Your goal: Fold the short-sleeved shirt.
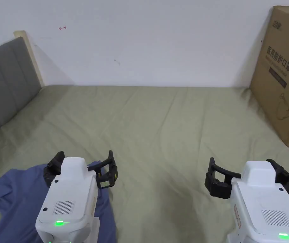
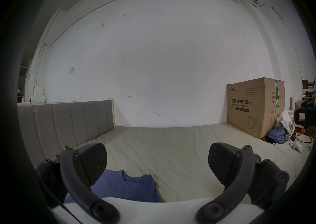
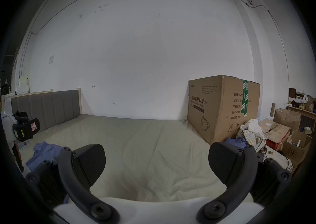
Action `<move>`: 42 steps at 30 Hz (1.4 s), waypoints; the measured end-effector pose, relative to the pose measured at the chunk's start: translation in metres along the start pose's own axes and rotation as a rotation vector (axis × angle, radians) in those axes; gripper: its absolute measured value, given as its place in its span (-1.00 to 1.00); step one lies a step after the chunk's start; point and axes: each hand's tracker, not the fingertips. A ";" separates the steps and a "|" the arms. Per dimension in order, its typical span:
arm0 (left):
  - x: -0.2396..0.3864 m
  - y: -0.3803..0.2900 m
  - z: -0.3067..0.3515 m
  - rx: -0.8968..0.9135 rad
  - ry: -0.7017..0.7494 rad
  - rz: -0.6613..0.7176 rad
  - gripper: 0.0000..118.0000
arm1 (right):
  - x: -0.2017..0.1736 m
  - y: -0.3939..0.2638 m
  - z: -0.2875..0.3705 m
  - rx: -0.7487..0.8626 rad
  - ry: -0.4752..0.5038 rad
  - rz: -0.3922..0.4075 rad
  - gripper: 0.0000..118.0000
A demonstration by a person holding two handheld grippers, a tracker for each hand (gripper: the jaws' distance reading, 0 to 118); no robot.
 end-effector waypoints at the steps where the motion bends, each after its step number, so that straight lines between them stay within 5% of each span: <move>1: 0.000 0.000 0.000 0.001 -0.001 0.001 1.00 | 0.000 0.000 0.000 0.000 0.001 -0.001 0.99; 22: 0.001 0.006 -0.001 0.005 -0.008 0.022 1.00 | -0.002 0.006 0.004 0.018 -0.022 0.057 0.99; 26: -0.012 0.018 -0.004 -0.040 -0.067 0.377 1.00 | -0.024 0.016 0.010 0.093 -0.144 0.359 0.99; 31: -0.049 0.005 -0.013 -0.087 -0.241 1.315 1.00 | -0.059 0.014 0.017 0.329 -0.324 0.948 0.99; 34: -0.052 -0.012 -0.013 -0.081 -0.238 1.584 1.00 | -0.066 0.007 0.020 0.437 -0.385 1.127 0.99; 36: -0.051 -0.007 -0.013 -0.100 -0.214 1.471 1.00 | -0.062 0.013 0.021 0.407 -0.365 1.033 0.99; 37: -0.049 0.001 -0.013 -0.110 -0.205 1.343 1.00 | -0.058 0.018 0.022 0.357 -0.331 0.924 0.99; 42: -0.004 0.044 0.001 -0.005 -0.069 0.355 1.00 | -0.025 0.039 0.019 0.130 -0.147 0.349 0.99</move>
